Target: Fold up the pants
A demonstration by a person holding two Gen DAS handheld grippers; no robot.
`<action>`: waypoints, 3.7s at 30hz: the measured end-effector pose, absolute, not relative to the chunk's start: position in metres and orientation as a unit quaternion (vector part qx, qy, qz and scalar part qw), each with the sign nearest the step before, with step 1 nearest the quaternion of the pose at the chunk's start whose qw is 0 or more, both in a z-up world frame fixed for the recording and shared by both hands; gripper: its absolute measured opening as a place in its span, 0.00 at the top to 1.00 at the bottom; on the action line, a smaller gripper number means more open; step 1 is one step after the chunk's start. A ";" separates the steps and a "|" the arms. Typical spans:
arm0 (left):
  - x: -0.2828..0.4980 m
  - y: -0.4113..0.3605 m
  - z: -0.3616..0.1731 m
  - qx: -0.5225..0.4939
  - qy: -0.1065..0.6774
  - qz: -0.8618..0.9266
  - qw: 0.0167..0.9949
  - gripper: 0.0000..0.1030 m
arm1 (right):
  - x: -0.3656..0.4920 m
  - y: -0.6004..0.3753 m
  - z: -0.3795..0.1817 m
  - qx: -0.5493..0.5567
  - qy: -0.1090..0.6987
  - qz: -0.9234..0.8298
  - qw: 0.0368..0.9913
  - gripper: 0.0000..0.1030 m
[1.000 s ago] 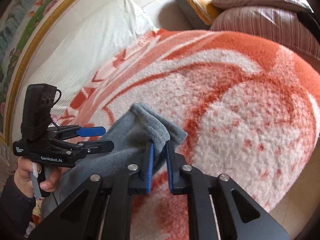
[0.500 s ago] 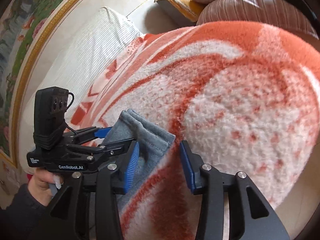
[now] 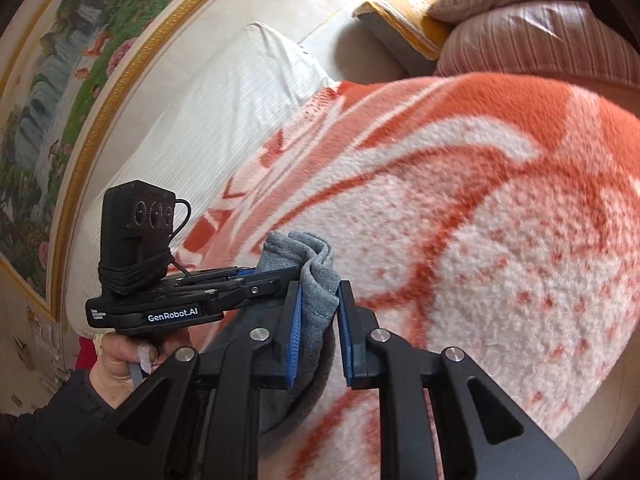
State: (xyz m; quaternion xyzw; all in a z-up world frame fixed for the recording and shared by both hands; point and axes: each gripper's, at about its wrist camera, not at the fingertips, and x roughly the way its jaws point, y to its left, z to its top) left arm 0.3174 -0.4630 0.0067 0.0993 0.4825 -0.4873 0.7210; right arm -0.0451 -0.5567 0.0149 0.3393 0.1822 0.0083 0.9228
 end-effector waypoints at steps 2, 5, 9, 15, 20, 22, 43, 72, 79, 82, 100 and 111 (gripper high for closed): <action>0.314 -0.447 0.020 0.076 0.476 -0.489 0.727 0.84 | -0.048 -0.547 0.026 0.330 0.176 0.020 0.927 0.82; 0.304 -0.423 0.034 0.050 0.466 -0.484 0.739 0.85 | -0.052 -0.526 0.041 0.313 0.171 0.047 0.933 0.82; 0.287 -0.393 0.050 0.023 0.449 -0.477 0.755 0.85 | -0.056 -0.492 0.055 0.290 0.170 0.084 0.938 0.83; 0.260 -0.333 0.068 -0.027 0.424 -0.468 0.775 0.85 | -0.057 -0.439 0.067 0.268 0.182 0.152 0.934 0.83; 0.236 -0.275 0.078 -0.062 0.405 -0.454 0.791 0.86 | -0.050 -0.388 0.070 0.256 0.197 0.224 0.920 0.83; 0.228 -0.248 0.076 -0.086 0.404 -0.448 0.793 0.86 | -0.044 -0.367 0.066 0.252 0.207 0.249 0.912 0.83; 0.203 -0.080 -0.047 -0.197 0.468 -0.325 0.798 0.83 | 0.033 -0.240 -0.041 0.220 0.375 0.305 0.847 0.80; 0.133 -0.089 -0.045 -0.228 0.490 -0.307 0.783 0.65 | 0.061 -0.252 -0.026 0.136 0.398 0.205 0.884 0.68; 0.110 -0.058 -0.037 -0.257 0.475 -0.279 0.794 0.58 | 0.056 -0.238 -0.006 0.117 0.381 0.216 0.891 0.68; 0.097 -0.035 -0.033 -0.297 0.461 -0.269 0.792 0.58 | 0.059 -0.222 0.006 0.102 0.373 0.230 0.893 0.68; -0.016 0.108 -0.024 -0.439 0.360 -0.132 0.812 0.47 | 0.083 -0.067 0.005 0.002 0.411 0.343 0.845 0.59; -0.091 0.168 -0.016 -0.455 0.315 -0.006 0.833 0.33 | 0.085 0.004 -0.010 -0.038 0.433 0.390 0.811 0.51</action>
